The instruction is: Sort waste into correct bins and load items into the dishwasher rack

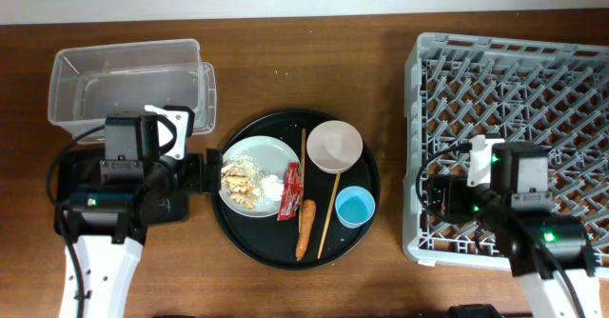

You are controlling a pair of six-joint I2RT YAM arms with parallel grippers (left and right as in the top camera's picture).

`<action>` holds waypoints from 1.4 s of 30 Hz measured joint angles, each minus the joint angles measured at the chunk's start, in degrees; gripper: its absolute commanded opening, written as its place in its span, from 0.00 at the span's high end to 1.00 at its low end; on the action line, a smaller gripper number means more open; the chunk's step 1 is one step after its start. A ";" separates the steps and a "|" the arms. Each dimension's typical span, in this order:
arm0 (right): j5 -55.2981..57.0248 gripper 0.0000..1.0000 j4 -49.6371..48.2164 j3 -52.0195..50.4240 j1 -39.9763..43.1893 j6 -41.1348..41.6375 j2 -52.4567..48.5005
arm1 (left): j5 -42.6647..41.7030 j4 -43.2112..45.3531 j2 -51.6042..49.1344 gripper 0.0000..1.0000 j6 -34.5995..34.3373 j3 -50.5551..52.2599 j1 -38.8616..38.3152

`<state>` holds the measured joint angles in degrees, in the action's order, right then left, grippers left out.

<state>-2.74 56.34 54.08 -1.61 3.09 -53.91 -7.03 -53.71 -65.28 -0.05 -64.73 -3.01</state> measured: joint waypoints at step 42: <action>-0.13 0.02 0.63 0.15 0.00 0.11 -2.62 | 3.26 -3.23 -39.32 0.98 -1.05 -20.37 -17.05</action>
<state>-2.87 56.97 54.24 -1.61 3.20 -56.53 -3.77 -56.95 -104.60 -1.10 -85.10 -20.05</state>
